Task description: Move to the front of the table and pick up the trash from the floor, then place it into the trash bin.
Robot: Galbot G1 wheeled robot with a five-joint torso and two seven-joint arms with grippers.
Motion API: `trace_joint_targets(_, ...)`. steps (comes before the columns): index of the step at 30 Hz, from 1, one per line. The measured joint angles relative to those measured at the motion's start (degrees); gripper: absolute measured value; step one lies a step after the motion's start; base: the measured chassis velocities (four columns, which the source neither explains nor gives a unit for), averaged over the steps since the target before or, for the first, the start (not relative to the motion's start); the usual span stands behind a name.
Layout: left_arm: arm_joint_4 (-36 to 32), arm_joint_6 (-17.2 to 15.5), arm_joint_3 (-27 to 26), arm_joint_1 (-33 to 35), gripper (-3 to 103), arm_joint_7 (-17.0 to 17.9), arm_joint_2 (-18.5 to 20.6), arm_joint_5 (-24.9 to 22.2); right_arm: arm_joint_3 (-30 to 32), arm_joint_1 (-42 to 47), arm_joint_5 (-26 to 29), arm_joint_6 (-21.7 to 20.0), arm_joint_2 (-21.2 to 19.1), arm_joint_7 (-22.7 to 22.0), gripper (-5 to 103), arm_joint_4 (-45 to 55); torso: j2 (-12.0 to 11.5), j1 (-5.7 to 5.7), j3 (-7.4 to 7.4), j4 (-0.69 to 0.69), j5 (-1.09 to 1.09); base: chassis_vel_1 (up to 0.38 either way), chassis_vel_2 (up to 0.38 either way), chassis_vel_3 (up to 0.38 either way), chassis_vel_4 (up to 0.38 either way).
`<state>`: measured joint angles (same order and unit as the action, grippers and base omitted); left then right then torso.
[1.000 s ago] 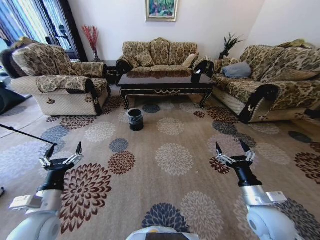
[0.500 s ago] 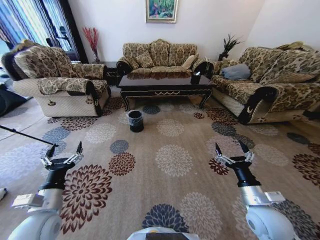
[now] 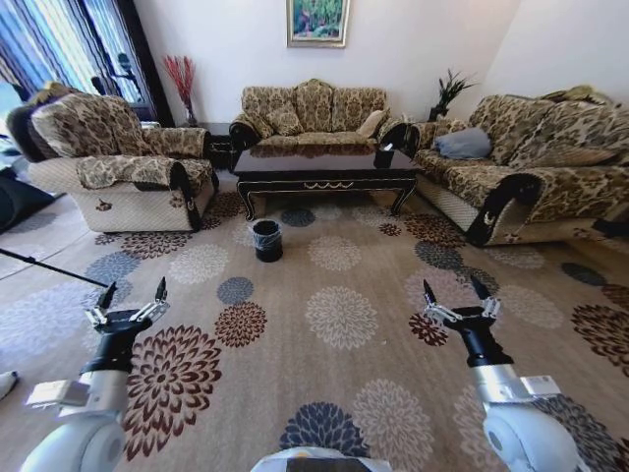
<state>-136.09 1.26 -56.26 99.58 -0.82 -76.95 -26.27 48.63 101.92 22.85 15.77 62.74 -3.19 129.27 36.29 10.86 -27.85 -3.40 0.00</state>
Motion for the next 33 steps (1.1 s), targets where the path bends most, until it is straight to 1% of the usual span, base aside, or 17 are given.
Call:
trace_joint_targets(5,0.1,0.0,0.0,0.0,100,0.0,0.0,0.1,0.0,-0.2,0.1,0.0,0.0,0.0,100,-0.1,0.9,0.35,-0.52,0.0,0.0,0.0,0.0,0.0,0.0)
trace_joint_targets(15,0.4,0.0,0.0,-0.2,100,0.0,-0.2,0.3,-0.1,-0.4,0.1,0.0,0.0,-0.1,100,-0.4,3.7,1.53,-2.17,0.0,0.0,0.0,0.0,0.0,0.0)
trace_joint_targets(20,0.4,0.0,0.0,-0.2,100,0.0,-0.3,0.3,-0.2,-0.5,0.1,0.3,0.2,-0.1,100,-0.5,4.5,1.89,-2.63,0.0,0.0,0.0,0.0,0.0,0.0)
trace_joint_targets(22,0.4,0.0,0.0,0.0,100,0.0,-0.4,0.4,-0.3,-0.7,0.7,0.8,0.4,-0.1,100,-0.5,5.3,2.22,-3.12,0.0,0.0,0.0,0.0,0.0,0.0)
trace_joint_targets(23,0.4,0.0,0.0,0.0,100,0.0,-0.4,0.4,-0.3,-0.7,0.7,0.8,0.4,-0.1,100,-0.5,5.3,2.22,-3.12,0.0,0.0,0.0,0.0,0.0,0.0)
trace_joint_targets(28,0.5,0.0,0.1,-0.1,100,0.0,-0.4,0.6,-0.3,-0.9,0.7,0.8,0.4,-0.1,100,-0.6,6.9,2.84,-4.1,0.0,0.0,0.0,0.0,0.0,0.0)
trace_joint_targets(33,0.6,0.0,0.1,-0.2,100,0.0,-0.5,0.6,-0.4,-1.0,0.5,0.8,0.5,-0.1,100,-0.8,8.1,3.34,-4.79,0.0,0.0,0.0,0.0,0.0,0.0)
